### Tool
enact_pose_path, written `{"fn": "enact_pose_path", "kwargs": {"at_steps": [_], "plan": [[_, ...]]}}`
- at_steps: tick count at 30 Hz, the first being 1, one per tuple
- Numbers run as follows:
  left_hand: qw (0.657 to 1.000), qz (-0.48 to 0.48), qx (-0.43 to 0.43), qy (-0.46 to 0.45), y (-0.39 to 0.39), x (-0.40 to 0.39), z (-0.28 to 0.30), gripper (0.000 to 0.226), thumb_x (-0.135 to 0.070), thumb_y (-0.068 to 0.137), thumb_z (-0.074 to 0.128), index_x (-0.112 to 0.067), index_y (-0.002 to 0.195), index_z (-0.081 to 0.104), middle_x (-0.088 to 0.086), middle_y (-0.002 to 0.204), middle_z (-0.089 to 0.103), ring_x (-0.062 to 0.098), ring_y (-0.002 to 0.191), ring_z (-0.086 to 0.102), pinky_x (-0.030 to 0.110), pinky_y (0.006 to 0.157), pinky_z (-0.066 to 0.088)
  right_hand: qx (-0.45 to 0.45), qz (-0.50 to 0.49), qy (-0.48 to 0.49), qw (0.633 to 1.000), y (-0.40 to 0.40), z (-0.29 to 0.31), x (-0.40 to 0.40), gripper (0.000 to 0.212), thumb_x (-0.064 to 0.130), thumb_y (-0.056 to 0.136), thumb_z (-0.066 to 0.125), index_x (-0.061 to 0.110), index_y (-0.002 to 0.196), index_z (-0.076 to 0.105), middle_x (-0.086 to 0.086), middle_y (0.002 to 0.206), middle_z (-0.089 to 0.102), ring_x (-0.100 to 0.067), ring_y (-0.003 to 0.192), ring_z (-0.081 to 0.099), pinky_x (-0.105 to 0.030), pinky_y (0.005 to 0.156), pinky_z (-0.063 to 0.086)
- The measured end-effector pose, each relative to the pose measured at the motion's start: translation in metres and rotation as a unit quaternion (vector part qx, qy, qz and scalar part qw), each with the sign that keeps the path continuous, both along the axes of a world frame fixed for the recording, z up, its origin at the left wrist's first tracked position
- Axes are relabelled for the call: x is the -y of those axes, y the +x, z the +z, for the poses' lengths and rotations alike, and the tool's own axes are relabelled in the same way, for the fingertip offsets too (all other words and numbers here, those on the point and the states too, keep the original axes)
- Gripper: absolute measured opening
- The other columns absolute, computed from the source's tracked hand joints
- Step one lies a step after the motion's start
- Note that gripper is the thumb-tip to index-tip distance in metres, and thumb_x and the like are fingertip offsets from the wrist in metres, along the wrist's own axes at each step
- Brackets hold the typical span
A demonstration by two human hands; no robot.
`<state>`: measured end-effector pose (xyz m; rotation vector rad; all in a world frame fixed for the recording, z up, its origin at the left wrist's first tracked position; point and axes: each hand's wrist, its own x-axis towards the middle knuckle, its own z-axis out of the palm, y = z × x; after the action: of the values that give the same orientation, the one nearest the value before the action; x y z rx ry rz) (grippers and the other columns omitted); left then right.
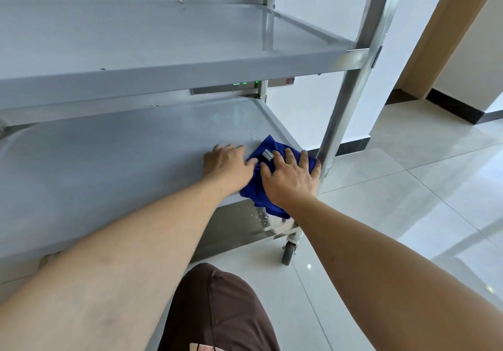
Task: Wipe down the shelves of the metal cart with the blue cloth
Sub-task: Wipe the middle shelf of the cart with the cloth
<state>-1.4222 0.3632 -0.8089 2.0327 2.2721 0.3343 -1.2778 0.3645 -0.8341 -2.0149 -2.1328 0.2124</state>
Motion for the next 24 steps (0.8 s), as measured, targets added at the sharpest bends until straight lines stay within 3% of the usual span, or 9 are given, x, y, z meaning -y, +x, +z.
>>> {"fn": "enact_pose_path", "kwargs": {"at_steps": [2,5,7,17,24], "plan": [[1.000,0.001,-0.002,-0.010,0.003,-0.006,-0.009,0.041,-0.053,0.094,0.030,-0.029,0.109,0.060,-0.002,0.125,0.060,0.029,0.123,0.043,0.048,0.098,0.036,0.005,-0.006,-0.003,1.000,-0.003,-0.002,-0.010,0.067,0.060,0.094,0.017,0.035,0.156,0.025,0.000,0.168,0.016,-0.030,0.154,-0.002,-0.059,0.118,-0.011],[1.000,0.019,0.019,-0.012,-0.004,-0.005,-0.026,0.042,-0.047,0.097,0.027,-0.037,0.128,0.053,-0.006,0.149,0.045,0.032,0.142,0.028,0.059,0.112,0.016,0.041,-0.001,0.004,0.999,-0.014,-0.003,-0.026,0.072,0.061,0.090,0.015,0.034,0.156,0.025,-0.003,0.168,0.018,-0.031,0.154,0.002,-0.059,0.116,-0.013],[0.999,0.027,0.028,-0.001,-0.005,-0.002,-0.031,0.044,-0.042,0.095,0.026,-0.042,0.134,0.047,-0.007,0.155,0.037,0.036,0.145,0.021,0.064,0.113,0.009,0.056,0.015,0.000,0.998,-0.018,-0.001,-0.041,0.073,0.061,0.087,0.015,0.035,0.155,0.026,-0.003,0.167,0.020,-0.032,0.153,0.005,-0.059,0.116,-0.010],[0.999,0.019,0.003,0.035,-0.002,0.000,-0.033,0.037,-0.041,0.099,0.028,-0.030,0.123,0.054,-0.004,0.154,0.039,0.039,0.144,0.024,0.065,0.112,0.013,0.083,0.081,0.014,0.993,-0.044,0.001,-0.121,0.071,0.060,0.085,0.017,0.034,0.147,0.038,-0.003,0.158,0.035,-0.034,0.146,0.022,-0.062,0.115,0.004],[0.998,0.023,-0.013,0.056,-0.002,-0.001,-0.036,0.045,-0.045,0.098,0.029,-0.034,0.138,0.045,-0.007,0.153,0.040,0.036,0.143,0.027,0.063,0.113,0.015,0.086,0.077,0.014,0.993,-0.070,0.008,-0.182,0.069,0.058,0.086,0.017,0.030,0.144,0.043,-0.007,0.154,0.041,-0.036,0.144,0.028,-0.061,0.112,0.013]]}}
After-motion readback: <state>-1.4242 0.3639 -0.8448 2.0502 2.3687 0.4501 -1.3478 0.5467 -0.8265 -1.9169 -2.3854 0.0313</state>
